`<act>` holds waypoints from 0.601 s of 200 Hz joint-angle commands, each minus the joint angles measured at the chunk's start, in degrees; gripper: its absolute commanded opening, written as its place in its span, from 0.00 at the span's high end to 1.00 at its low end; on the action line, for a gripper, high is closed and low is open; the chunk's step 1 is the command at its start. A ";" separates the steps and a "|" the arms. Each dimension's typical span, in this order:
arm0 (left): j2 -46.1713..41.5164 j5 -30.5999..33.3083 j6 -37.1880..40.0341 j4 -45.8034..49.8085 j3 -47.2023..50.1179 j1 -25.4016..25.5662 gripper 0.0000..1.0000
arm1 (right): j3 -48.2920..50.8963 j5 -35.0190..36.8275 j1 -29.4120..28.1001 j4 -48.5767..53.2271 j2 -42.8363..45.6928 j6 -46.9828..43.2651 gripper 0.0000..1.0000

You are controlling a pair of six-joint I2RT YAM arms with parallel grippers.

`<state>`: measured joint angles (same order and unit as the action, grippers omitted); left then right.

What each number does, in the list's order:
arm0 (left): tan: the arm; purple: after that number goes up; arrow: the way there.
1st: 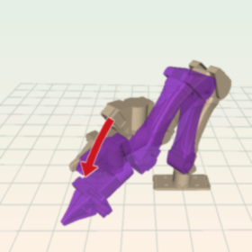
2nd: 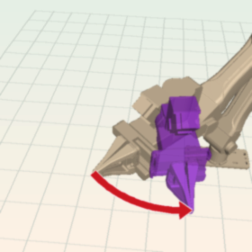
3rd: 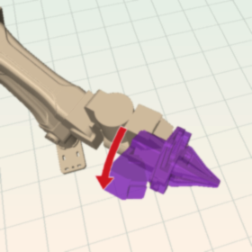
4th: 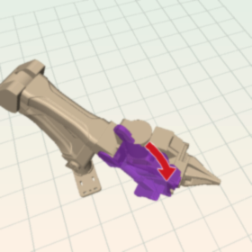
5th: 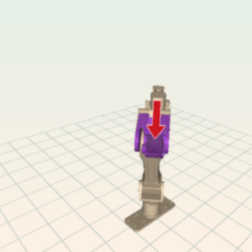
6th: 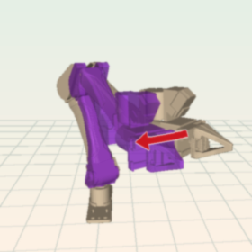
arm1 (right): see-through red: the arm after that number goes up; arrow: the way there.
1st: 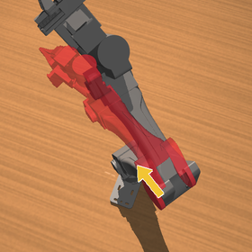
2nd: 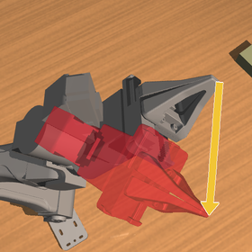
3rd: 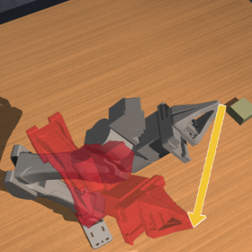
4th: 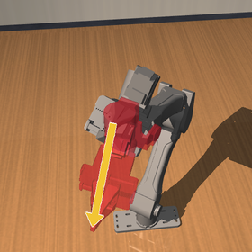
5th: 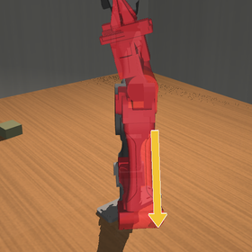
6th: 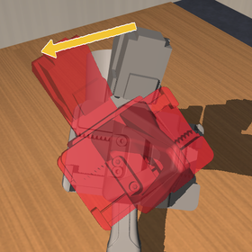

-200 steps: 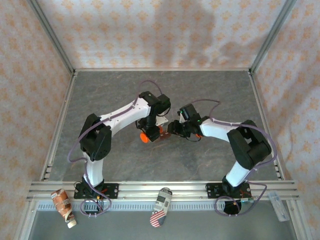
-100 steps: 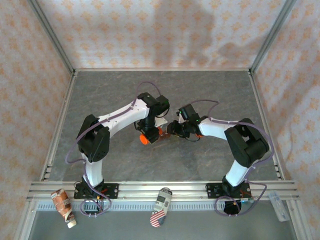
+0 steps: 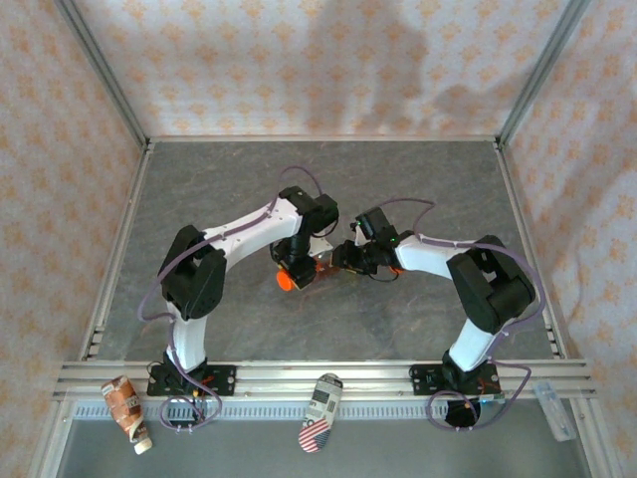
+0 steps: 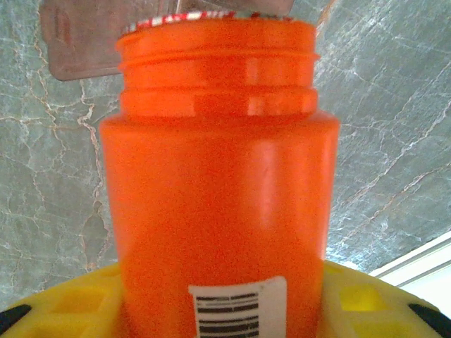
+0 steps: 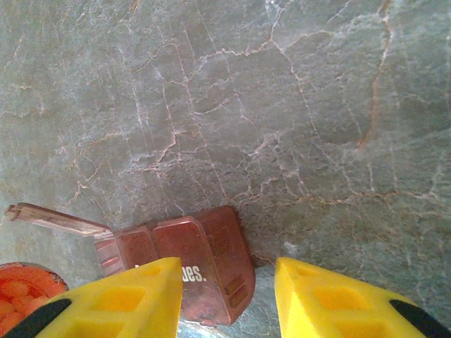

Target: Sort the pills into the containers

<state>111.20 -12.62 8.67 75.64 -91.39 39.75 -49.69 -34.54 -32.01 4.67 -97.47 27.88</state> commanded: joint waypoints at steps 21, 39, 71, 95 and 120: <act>1.97 2.18 1.08 3.64 -1.88 0.95 1.00 | -0.42 -0.04 -0.25 0.71 0.45 -0.94 0.61; 2.65 2.68 1.17 4.17 -2.46 1.03 1.00 | -0.32 -0.09 -0.25 0.77 0.44 -1.03 0.61; 3.45 3.51 1.09 4.32 -3.32 1.25 1.00 | 0.19 -0.25 -0.29 0.79 0.36 -1.24 0.61; 4.33 4.24 1.00 4.97 -4.87 1.65 1.00 | 0.33 -0.30 -0.32 1.00 0.10 -1.47 0.61; 5.29 5.50 0.98 5.80 -6.53 2.17 1.00 | 0.25 -0.52 -0.28 1.09 -0.45 -1.57 0.61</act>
<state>114.96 -9.89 9.08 78.06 -95.33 41.04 -49.69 -34.57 -32.01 4.69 -97.47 27.42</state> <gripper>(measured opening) 0.474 0.388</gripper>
